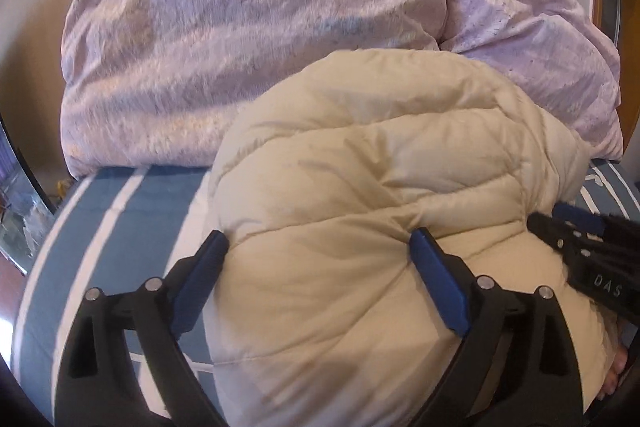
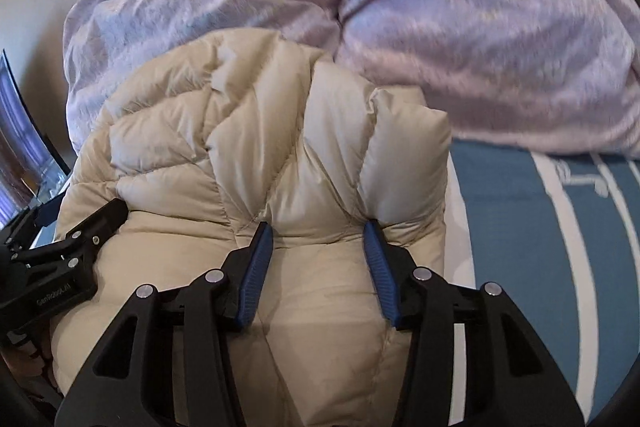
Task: Fold large clothes
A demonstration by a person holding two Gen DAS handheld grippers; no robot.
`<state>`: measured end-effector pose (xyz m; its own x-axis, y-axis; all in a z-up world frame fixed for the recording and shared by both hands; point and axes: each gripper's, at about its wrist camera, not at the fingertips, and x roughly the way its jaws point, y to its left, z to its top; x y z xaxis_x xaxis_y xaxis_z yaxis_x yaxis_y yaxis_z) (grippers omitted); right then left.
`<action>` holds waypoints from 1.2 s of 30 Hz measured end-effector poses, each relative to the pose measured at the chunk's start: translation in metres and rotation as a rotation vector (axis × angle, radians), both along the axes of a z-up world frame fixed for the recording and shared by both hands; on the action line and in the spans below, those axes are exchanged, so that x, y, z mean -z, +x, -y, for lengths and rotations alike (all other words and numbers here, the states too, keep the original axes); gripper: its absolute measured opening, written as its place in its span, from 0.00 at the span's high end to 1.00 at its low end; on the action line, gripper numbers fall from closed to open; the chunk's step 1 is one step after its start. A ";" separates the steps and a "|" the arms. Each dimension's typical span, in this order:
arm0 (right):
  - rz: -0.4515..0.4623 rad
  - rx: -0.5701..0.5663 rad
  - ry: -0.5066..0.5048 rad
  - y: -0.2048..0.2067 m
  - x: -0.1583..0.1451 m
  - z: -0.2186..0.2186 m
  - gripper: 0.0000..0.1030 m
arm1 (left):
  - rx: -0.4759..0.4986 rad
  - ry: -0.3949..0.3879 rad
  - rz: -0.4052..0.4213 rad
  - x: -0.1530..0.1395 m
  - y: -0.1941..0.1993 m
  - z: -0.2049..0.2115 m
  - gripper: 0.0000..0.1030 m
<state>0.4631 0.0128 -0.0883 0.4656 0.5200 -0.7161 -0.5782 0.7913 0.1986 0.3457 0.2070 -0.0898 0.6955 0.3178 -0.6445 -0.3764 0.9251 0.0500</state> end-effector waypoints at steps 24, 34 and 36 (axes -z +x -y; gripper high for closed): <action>0.038 0.028 -0.013 -0.003 0.020 0.001 0.53 | -0.016 -0.020 -0.038 0.030 0.017 -0.009 0.02; 0.029 0.025 0.001 -0.001 0.020 0.001 0.51 | -0.012 -0.048 -0.038 0.034 0.018 -0.013 0.02; 0.021 0.025 0.011 0.001 0.021 0.002 0.51 | -0.008 -0.069 -0.035 0.035 0.018 -0.017 0.02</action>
<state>0.4638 0.0111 -0.1093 0.4936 0.5159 -0.7002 -0.5625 0.8034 0.1954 0.3634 0.2238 -0.1246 0.6698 0.2775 -0.6888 -0.3831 0.9237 -0.0004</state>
